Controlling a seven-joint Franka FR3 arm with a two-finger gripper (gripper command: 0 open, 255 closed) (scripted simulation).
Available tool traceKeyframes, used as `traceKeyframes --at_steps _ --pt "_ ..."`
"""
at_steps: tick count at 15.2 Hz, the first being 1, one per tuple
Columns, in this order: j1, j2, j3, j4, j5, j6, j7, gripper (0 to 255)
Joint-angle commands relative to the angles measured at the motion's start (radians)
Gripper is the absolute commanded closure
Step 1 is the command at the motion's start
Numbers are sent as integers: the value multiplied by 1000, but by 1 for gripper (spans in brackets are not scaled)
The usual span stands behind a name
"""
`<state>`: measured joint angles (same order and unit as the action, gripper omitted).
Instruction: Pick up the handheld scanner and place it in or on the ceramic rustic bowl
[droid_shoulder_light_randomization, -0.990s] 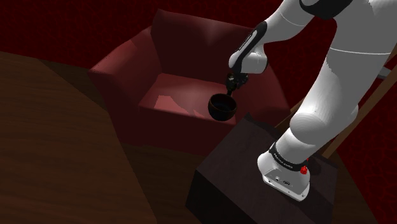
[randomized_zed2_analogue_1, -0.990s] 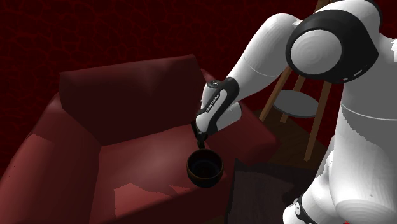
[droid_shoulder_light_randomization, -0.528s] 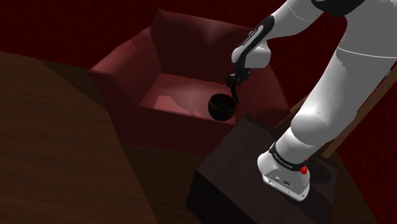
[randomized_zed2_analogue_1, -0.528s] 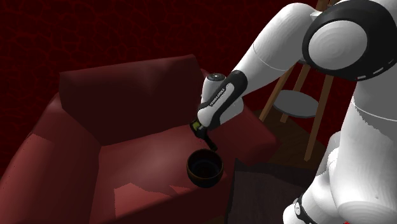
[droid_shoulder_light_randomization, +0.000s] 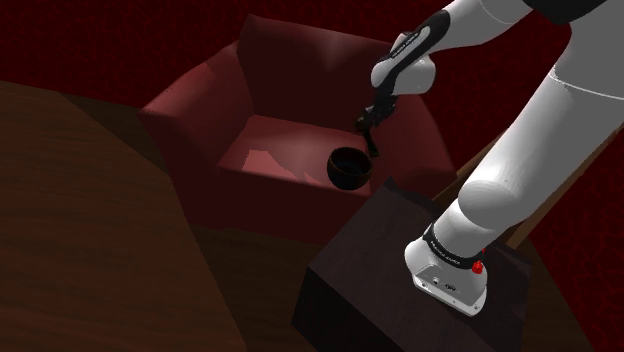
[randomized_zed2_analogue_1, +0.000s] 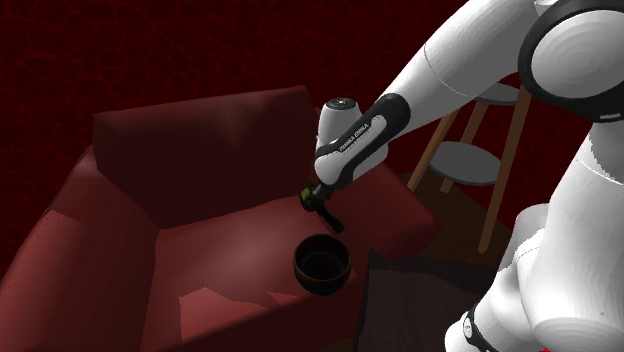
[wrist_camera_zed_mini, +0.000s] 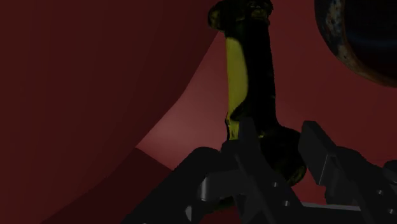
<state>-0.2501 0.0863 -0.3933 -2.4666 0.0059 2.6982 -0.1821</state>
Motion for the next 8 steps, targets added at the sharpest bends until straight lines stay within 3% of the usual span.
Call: traceKeyframes --at_steps 1,6,7,8 --pt "2 -28 -6 3 -22 -29 15 255" --pt "4 -67 -9 6 -51 -69 35 255" --pt "4 -67 -9 6 -51 -69 35 0" --pt "8 -25 -4 19 -43 -44 37 0"
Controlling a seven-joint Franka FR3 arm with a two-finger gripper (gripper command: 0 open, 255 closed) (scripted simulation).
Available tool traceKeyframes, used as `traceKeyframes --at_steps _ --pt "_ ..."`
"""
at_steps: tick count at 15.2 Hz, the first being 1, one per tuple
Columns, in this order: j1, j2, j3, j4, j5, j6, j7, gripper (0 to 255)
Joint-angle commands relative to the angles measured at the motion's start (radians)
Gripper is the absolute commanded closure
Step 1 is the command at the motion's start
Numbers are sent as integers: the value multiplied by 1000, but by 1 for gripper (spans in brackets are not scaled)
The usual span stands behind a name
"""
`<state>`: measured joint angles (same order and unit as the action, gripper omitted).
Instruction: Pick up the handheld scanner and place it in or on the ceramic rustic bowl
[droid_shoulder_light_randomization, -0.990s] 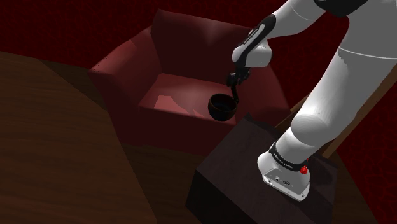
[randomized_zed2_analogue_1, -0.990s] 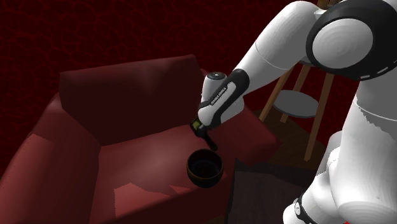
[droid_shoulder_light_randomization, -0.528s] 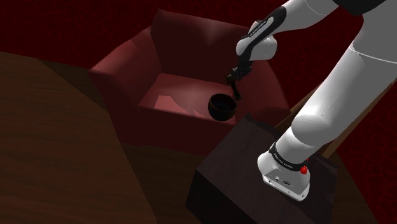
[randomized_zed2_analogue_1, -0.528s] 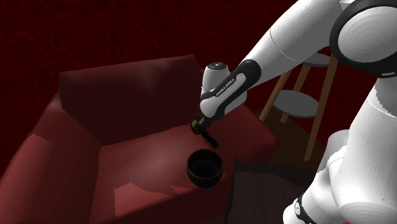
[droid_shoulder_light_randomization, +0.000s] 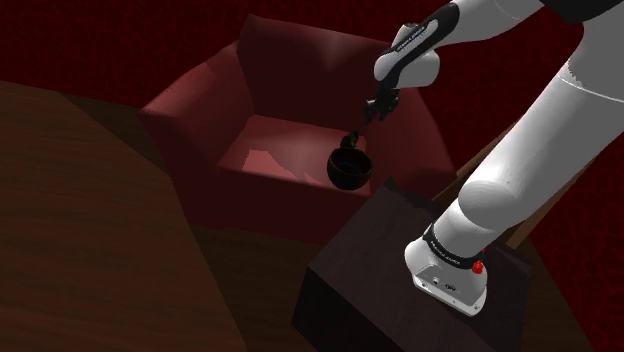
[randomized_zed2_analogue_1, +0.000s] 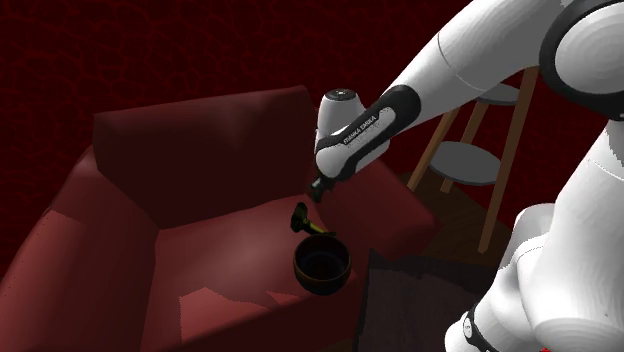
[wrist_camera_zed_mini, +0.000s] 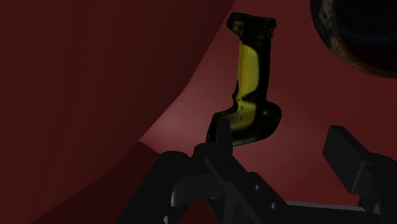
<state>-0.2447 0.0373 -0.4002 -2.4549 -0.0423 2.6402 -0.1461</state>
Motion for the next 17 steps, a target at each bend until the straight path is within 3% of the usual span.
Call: traceKeyframes --at_steps 1,12,17 --pt "6 67 8 21 13 38 2 0" --pt "19 538 62 257 47 210 66 0" --pt "-5 608 83 293 60 245 60 0"
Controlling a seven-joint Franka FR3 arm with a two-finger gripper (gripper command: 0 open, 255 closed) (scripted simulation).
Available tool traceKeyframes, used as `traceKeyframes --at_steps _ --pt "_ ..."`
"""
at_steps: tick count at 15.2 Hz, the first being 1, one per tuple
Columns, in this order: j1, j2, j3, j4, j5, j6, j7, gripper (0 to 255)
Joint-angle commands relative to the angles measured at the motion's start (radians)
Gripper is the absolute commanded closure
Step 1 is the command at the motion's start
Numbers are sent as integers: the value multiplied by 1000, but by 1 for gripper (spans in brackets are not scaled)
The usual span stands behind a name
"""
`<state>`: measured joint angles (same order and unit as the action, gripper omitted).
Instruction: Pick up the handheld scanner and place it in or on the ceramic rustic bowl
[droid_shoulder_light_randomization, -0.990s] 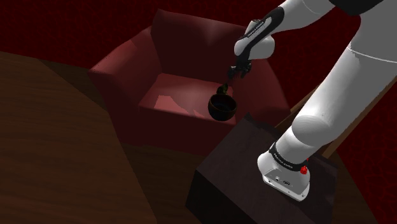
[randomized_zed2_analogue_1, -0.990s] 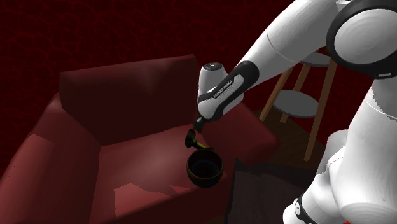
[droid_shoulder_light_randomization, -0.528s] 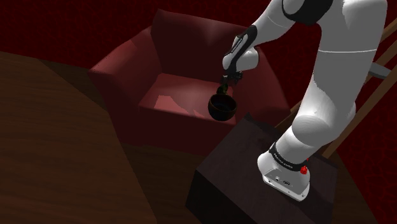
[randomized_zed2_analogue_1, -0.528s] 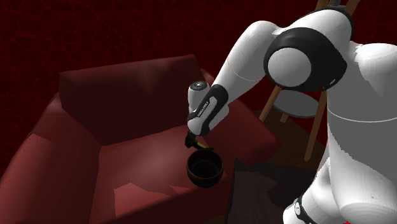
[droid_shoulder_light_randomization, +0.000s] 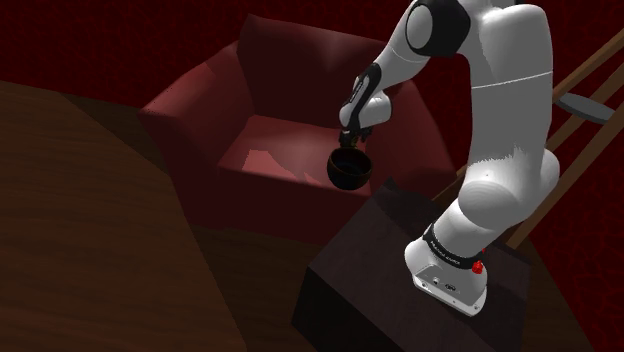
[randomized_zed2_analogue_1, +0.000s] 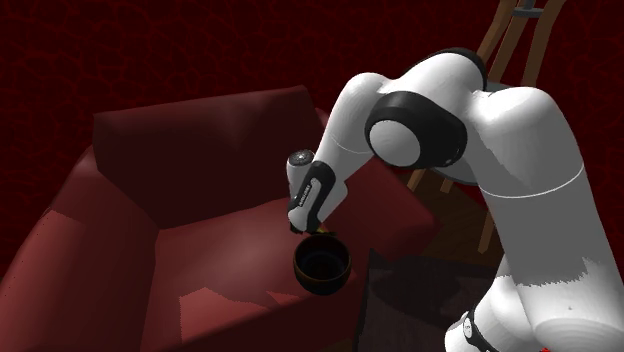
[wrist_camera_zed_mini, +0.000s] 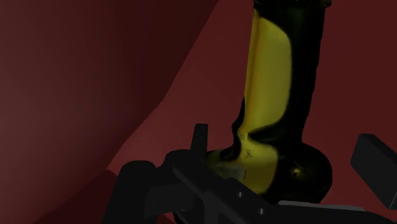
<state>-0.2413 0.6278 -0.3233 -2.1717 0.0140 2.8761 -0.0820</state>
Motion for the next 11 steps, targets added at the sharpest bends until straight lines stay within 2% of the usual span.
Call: traceKeyframes --at_steps 1,3,11 --pt "-15 32 11 17 6 16 -6 0" --pt "-30 68 24 36 12 35 -10 0" --pt "-31 68 24 36 12 35 -10 0"
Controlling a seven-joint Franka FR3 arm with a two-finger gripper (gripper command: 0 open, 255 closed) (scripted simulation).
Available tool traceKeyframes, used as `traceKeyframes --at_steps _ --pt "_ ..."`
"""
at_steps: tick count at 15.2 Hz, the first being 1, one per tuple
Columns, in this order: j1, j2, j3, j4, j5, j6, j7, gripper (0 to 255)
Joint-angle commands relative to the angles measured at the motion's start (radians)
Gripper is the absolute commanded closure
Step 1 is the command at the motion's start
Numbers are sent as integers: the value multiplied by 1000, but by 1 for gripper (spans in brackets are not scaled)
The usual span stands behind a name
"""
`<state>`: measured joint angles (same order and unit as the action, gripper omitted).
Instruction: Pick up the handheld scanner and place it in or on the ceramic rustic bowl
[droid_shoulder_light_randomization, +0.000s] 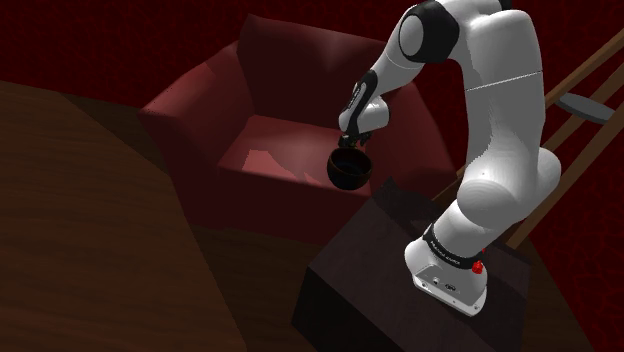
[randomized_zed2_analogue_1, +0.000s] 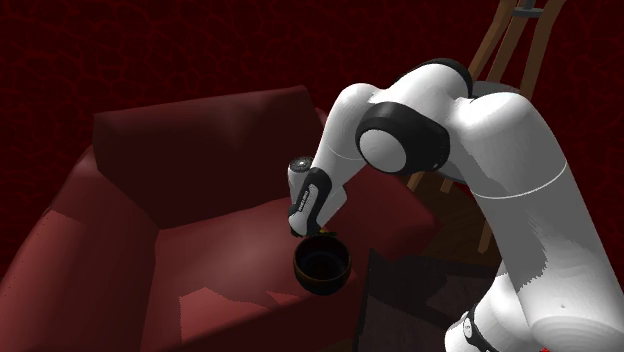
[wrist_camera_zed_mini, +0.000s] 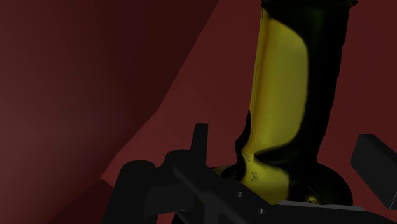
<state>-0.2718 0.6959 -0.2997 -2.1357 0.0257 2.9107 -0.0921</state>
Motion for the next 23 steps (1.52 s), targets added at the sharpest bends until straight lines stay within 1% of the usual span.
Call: traceKeyframes --at_steps 1,10,23 --pt "0 0 0 0 0 0 0 255" --pt "0 0 0 0 0 0 0 255" --pt "51 -171 -60 -56 -37 -115 4 255"
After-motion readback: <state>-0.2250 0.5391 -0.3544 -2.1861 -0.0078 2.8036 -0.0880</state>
